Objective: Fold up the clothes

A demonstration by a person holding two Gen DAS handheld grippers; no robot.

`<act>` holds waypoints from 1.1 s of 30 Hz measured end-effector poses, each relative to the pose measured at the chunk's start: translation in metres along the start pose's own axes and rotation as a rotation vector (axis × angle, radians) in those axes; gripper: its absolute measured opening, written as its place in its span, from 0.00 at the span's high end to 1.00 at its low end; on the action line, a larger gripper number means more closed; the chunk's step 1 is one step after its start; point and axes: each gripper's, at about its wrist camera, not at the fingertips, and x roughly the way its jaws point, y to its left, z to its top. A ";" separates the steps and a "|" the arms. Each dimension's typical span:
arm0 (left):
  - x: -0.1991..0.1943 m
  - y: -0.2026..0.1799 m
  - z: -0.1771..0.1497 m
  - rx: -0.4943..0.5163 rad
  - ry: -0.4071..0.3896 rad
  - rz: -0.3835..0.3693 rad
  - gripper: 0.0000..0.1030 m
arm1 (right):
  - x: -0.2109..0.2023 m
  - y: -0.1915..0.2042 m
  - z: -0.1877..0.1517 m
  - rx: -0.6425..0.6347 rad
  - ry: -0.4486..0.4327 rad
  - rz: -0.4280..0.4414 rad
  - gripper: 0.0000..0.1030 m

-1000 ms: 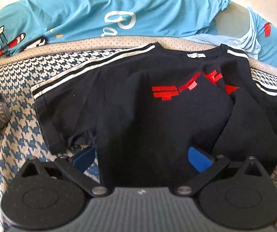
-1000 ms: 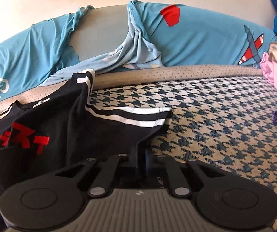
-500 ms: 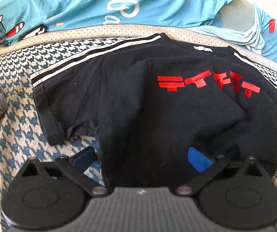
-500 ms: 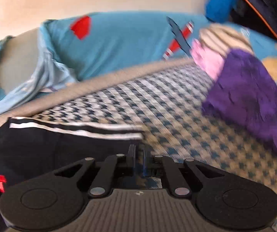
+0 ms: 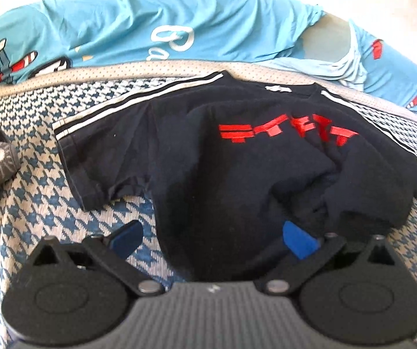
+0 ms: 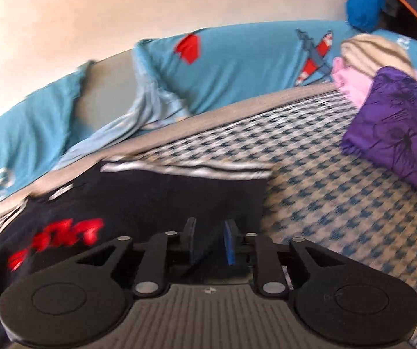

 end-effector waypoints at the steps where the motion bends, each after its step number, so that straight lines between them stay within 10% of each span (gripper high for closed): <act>1: -0.003 -0.001 -0.002 0.011 -0.009 -0.003 0.00 | -0.006 0.004 -0.005 -0.018 0.000 0.033 0.75; 11: -0.031 -0.024 -0.015 0.122 -0.077 -0.065 0.00 | -0.045 0.059 -0.050 -0.299 0.032 0.311 0.60; 33: -0.011 -0.057 -0.017 0.275 -0.109 -0.131 0.00 | -0.034 0.102 -0.079 -0.586 -0.021 0.332 0.50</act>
